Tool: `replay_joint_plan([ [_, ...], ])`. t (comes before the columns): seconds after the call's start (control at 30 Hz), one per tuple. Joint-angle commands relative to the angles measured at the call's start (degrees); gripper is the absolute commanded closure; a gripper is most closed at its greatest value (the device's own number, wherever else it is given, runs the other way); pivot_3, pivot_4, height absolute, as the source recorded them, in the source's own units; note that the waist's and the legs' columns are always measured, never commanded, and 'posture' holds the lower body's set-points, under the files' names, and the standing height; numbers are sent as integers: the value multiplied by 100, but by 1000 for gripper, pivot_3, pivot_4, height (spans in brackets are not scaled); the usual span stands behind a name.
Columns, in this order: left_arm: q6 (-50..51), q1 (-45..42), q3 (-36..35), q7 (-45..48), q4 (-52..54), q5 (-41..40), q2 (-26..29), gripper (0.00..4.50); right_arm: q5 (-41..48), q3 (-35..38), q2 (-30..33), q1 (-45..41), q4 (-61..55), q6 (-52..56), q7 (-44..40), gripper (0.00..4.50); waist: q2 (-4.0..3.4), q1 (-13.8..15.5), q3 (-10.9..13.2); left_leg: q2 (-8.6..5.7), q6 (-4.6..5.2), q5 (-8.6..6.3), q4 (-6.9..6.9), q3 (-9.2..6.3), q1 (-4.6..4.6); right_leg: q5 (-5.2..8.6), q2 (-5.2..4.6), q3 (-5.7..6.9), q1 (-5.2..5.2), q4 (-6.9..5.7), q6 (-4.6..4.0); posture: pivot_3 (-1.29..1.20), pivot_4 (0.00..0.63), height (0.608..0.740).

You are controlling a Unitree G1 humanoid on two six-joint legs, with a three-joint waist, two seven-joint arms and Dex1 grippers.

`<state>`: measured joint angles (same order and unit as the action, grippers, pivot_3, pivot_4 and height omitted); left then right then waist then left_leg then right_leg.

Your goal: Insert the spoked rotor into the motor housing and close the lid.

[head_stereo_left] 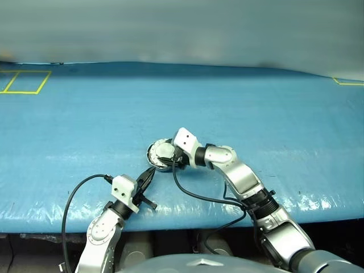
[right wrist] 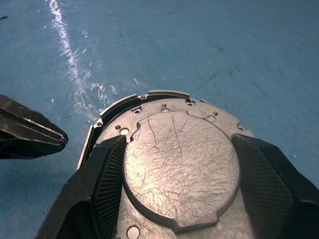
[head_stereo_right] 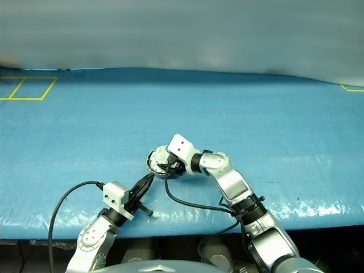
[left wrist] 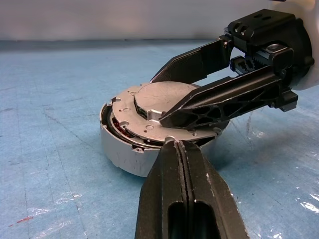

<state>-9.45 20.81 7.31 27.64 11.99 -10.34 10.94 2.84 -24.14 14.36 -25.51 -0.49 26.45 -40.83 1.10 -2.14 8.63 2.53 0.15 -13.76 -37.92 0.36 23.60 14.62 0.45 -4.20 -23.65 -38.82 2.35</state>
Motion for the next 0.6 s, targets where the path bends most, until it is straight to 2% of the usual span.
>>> replay_joint_plan([
  [0.03,-151,-8,35,31,87,-89,-28,4500,19,49,-30,0,-462,293,83,1473,0,0,0,0,0,0,0,0,1,0,0,0,-1,0,0,0,150,740],
  [0.33,-123,-22,57,36,78,-78,-29,4500,17,6,-403,-89,-844,1298,555,1473,-1,-11,1,1,0,0,4,-2,1,0,0,0,-4,0,-1,0,150,740],
  [0.6,-88,-6,69,39,100,-75,-16,4500,112,32,-725,-2,-1103,1695,884,1473,-2,-16,2,3,0,0,6,-3,2,1,0,0,-7,0,-1,0,150,740],
])
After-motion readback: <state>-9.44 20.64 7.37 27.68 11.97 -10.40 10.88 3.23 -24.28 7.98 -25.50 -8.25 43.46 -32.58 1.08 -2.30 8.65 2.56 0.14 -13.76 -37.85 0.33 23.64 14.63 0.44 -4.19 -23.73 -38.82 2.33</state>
